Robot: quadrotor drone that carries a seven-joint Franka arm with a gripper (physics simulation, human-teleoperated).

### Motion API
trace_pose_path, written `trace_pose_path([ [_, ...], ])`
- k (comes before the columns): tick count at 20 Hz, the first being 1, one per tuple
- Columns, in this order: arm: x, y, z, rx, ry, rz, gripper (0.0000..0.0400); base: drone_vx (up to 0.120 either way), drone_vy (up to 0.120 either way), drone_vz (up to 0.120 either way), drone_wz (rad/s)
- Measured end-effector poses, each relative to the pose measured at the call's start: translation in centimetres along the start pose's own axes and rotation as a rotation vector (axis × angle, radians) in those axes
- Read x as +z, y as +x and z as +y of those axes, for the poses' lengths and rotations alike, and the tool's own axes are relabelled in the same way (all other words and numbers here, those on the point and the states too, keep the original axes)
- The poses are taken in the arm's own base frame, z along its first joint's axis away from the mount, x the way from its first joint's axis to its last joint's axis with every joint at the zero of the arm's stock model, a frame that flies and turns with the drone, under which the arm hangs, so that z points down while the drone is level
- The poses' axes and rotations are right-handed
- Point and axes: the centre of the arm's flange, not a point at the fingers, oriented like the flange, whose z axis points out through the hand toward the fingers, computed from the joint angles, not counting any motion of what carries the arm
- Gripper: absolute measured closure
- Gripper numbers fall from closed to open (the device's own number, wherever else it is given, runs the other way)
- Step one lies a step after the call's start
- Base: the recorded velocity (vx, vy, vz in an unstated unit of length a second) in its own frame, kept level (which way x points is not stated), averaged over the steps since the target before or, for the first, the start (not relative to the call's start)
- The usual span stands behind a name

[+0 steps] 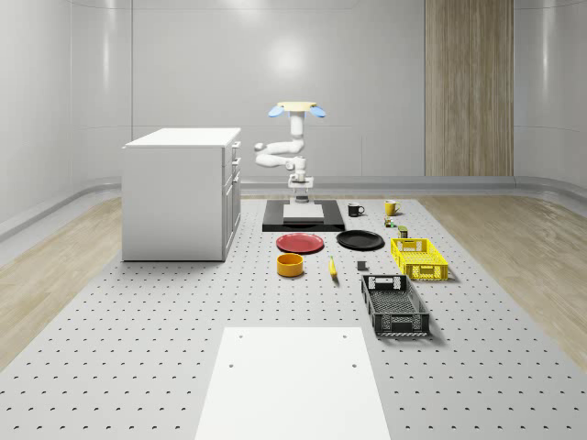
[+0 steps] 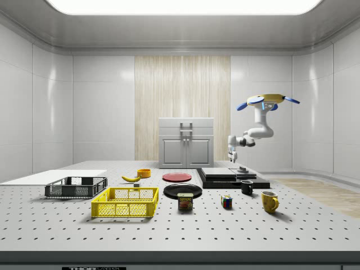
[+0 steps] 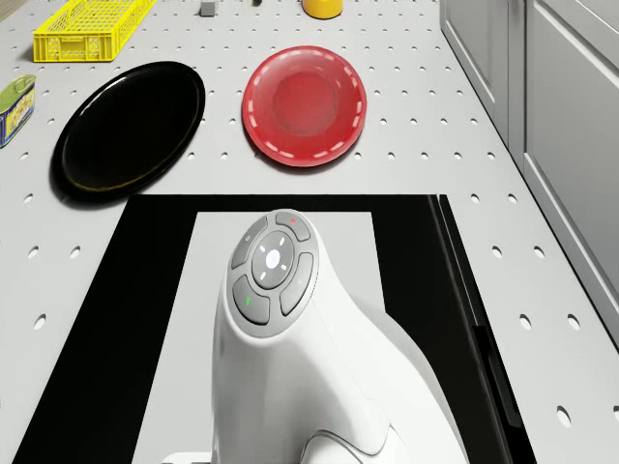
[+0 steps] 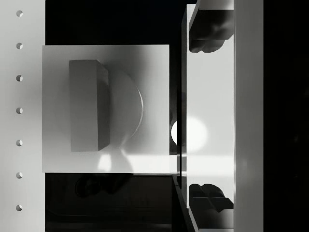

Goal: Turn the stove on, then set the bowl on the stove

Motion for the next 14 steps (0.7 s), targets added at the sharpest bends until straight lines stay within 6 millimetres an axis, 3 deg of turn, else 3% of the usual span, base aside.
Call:
trace_pose_path([
  [14,0.00,0.00,0.00,0.000,0.000,0.000,0.0000,0.120,0.000,0.000,0.000],
])
